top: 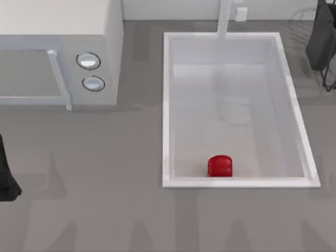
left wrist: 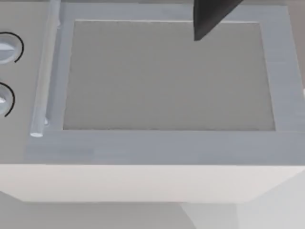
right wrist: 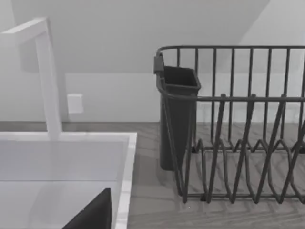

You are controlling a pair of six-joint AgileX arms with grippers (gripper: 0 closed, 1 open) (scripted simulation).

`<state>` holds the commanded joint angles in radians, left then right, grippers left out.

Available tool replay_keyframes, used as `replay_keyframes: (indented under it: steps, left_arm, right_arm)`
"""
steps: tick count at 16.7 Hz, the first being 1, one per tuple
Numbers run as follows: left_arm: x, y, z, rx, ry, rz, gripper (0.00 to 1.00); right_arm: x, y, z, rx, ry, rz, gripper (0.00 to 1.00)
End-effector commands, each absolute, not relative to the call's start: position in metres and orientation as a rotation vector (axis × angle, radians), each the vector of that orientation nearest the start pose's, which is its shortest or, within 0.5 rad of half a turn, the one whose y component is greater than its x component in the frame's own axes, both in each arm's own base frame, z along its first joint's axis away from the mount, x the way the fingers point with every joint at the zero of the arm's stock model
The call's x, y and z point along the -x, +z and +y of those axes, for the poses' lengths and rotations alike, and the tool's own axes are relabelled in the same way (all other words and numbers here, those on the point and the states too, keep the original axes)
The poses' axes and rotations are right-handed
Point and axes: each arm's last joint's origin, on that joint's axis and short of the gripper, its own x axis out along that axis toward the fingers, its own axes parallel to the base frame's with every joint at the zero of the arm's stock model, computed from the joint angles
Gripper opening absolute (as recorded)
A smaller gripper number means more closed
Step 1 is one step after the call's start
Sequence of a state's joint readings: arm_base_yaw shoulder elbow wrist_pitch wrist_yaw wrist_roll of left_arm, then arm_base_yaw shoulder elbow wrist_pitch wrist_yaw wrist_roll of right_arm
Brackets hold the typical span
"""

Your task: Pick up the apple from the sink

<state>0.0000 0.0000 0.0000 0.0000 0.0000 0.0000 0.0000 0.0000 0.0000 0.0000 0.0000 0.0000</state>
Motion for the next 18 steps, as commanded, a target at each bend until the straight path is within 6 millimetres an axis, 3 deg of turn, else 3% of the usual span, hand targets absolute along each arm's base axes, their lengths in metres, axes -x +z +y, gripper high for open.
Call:
replay_keyframes:
  steps: [14,18]
  left_arm:
    - [-0.106,0.16,-0.001,0.0,0.0,0.0,1.0]
    - [-0.106,0.16,-0.001,0.0,0.0,0.0,1.0]
  right_arm:
    - [-0.106,0.16,-0.001,0.0,0.0,0.0,1.0]
    - [-0.107,0.179,0.003,-0.034,0.033,0.072,1.0]
